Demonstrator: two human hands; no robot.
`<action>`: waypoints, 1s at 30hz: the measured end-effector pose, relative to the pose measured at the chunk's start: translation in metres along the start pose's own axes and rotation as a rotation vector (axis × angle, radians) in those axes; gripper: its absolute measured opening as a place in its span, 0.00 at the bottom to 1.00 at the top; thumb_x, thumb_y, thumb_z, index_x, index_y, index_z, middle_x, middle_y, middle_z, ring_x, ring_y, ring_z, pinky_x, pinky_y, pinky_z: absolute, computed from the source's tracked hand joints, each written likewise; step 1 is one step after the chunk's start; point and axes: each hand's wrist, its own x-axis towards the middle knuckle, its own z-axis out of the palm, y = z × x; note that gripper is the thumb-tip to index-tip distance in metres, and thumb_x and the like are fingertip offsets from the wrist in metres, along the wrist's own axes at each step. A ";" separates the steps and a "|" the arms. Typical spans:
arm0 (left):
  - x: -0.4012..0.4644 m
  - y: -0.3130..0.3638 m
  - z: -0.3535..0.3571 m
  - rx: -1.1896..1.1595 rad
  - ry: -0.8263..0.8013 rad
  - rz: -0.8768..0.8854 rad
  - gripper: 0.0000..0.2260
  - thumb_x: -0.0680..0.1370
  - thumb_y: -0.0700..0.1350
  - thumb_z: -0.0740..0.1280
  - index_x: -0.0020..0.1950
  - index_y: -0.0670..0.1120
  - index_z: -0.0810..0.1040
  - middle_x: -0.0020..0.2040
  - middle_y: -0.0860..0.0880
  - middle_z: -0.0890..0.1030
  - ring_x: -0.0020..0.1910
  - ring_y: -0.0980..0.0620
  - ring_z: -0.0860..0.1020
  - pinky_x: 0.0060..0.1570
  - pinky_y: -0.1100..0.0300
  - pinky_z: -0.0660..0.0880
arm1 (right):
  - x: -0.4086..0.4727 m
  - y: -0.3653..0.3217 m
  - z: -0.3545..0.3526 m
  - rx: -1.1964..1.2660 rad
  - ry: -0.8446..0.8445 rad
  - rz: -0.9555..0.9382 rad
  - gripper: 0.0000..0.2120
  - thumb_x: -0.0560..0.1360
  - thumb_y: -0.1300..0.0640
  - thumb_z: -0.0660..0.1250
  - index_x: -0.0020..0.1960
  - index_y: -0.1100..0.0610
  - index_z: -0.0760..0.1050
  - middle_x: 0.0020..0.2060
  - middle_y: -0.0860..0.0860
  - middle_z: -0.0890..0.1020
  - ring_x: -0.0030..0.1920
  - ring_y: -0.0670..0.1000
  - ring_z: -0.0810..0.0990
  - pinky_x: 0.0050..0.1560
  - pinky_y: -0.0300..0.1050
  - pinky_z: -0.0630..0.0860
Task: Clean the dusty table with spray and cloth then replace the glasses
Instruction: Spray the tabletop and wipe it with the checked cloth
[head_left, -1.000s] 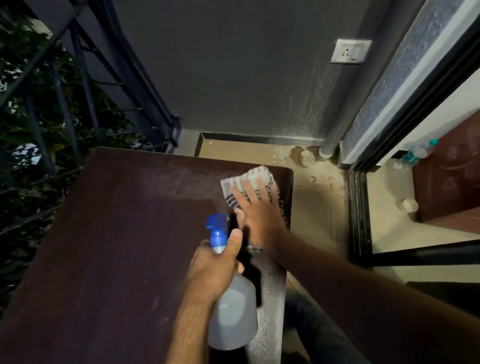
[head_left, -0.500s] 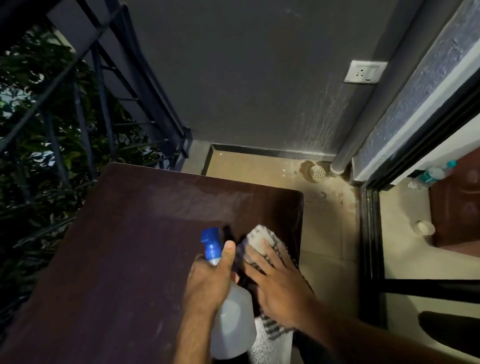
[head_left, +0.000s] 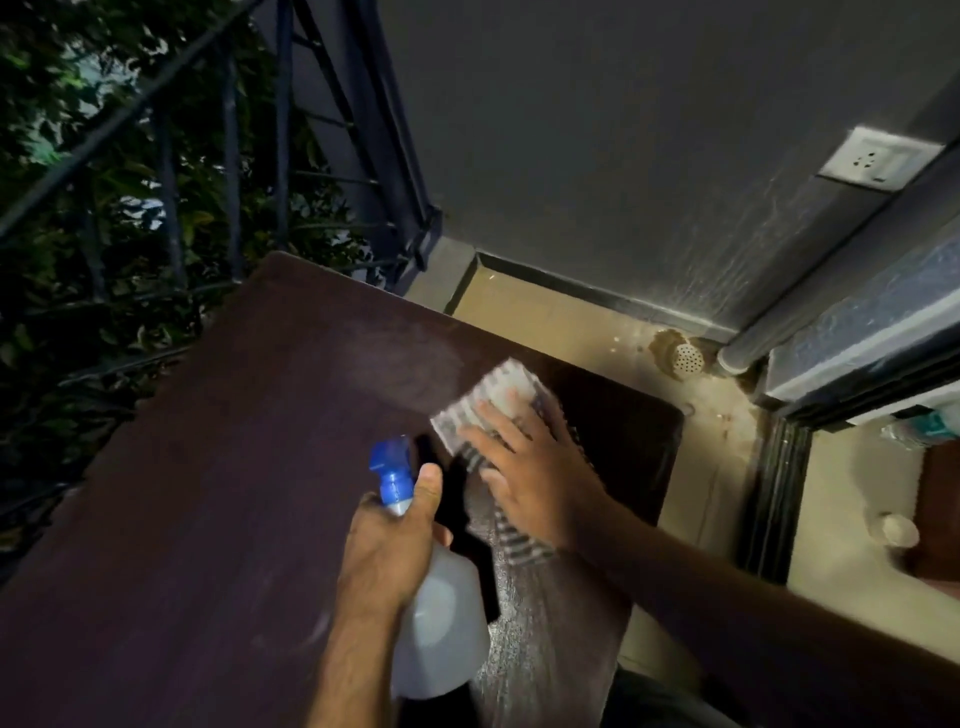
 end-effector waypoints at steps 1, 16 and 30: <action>0.005 0.000 -0.002 -0.017 0.005 -0.013 0.31 0.73 0.72 0.62 0.47 0.43 0.82 0.33 0.50 0.86 0.38 0.48 0.85 0.48 0.51 0.80 | -0.016 -0.002 -0.001 -0.014 -0.017 -0.055 0.28 0.77 0.45 0.59 0.77 0.47 0.64 0.78 0.50 0.63 0.79 0.60 0.56 0.75 0.68 0.51; 0.044 0.019 -0.037 -0.013 0.087 -0.053 0.29 0.77 0.68 0.61 0.42 0.42 0.84 0.27 0.53 0.83 0.34 0.53 0.83 0.39 0.59 0.75 | 0.146 -0.026 0.003 0.075 0.068 -0.037 0.26 0.76 0.48 0.57 0.73 0.46 0.71 0.74 0.50 0.71 0.75 0.62 0.65 0.74 0.68 0.55; 0.059 0.003 -0.054 -0.169 0.142 -0.115 0.26 0.74 0.70 0.64 0.47 0.46 0.80 0.40 0.47 0.86 0.42 0.47 0.84 0.51 0.49 0.80 | 0.073 -0.032 0.008 -0.023 -0.083 -0.430 0.25 0.78 0.46 0.56 0.75 0.45 0.66 0.79 0.48 0.61 0.80 0.57 0.52 0.77 0.64 0.49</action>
